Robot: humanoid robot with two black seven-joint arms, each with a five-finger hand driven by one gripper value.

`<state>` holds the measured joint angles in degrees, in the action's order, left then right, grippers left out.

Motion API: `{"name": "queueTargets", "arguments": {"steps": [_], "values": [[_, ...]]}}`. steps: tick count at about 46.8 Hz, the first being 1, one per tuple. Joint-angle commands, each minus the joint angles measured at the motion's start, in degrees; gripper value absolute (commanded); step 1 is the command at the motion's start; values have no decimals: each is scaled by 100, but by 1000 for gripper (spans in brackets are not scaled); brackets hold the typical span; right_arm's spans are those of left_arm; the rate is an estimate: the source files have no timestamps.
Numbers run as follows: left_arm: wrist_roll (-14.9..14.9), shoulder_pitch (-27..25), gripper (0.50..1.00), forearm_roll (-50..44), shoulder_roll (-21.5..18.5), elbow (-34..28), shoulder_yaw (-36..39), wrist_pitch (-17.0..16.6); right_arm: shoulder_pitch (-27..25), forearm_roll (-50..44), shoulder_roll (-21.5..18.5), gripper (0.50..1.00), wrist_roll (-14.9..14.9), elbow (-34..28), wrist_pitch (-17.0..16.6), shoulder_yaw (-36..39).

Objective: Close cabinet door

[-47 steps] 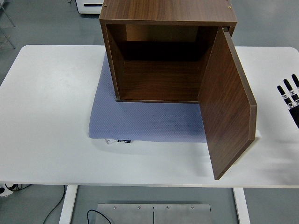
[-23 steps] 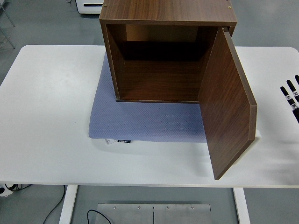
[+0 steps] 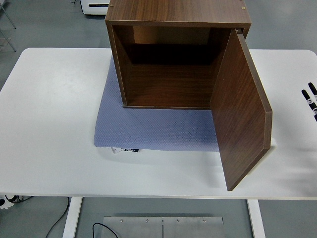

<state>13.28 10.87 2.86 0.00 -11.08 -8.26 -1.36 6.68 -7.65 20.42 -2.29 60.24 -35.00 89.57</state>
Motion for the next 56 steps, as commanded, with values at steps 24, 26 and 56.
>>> {"name": "queueTargets", "arguments": {"steps": [24,26,56], "values": [[-1,3,1000,4,0,1,0,-5,-17,-44,182,1000,167,445,0,-80],[-1,3,1000,4,0,1,0,4,-26,-61,199,1000,219,463,0,-89],[-1,3,1000,4,0,1,0,4,-404,-624,489,1000,378,744,0,-264]]}}
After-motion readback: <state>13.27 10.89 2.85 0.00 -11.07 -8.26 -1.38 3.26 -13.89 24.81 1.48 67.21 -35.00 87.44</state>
